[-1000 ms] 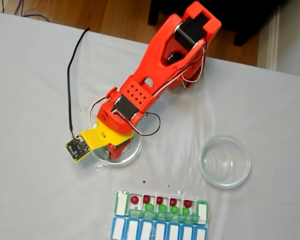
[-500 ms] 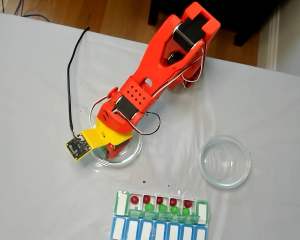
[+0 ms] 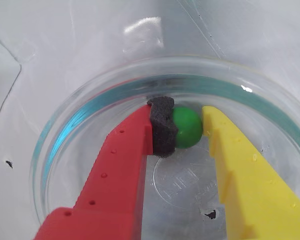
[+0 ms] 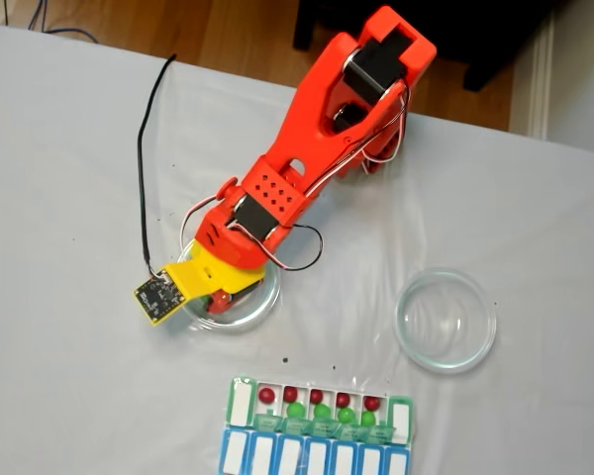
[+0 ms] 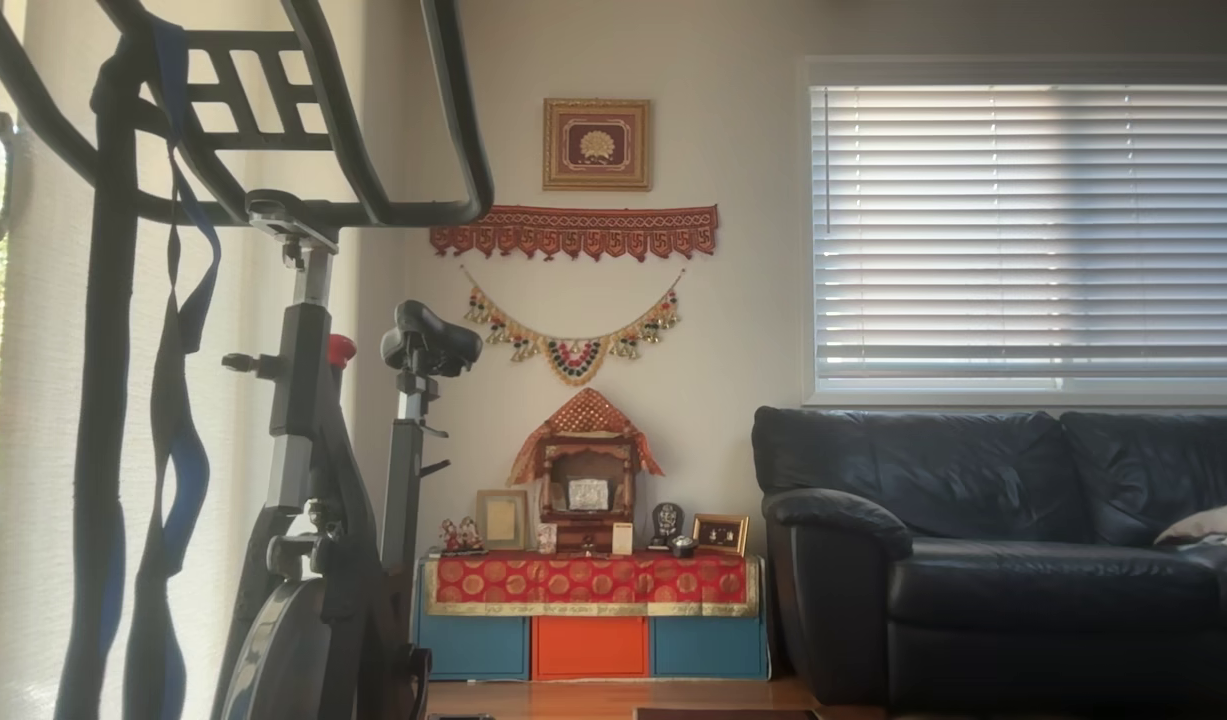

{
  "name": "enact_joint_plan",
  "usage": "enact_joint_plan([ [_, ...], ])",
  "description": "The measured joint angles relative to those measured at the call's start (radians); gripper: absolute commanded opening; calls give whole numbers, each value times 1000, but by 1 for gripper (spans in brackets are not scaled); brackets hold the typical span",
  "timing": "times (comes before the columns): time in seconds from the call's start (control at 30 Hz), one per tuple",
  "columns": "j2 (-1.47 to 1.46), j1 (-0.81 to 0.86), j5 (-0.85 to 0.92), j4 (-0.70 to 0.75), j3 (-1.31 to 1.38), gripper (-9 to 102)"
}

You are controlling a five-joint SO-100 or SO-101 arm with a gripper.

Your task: Sort medicines into box.

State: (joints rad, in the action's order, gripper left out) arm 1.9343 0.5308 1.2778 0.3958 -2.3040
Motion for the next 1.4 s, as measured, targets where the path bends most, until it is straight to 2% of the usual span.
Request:
enact_joint_plan([
  [0.2,0,0,0,2,0,1],
  [0.33,6,0,-2,54,0,1],
  [0.47,51,2,-14,179,0,1],
  [0.7,120,2,-81,486,74,1],
  [0.8,127,-6,-114,557,110,1],
  [1.27,301,-67,-222,618,199,1],
  [1.4,318,-144,-351,632,273,1],
])
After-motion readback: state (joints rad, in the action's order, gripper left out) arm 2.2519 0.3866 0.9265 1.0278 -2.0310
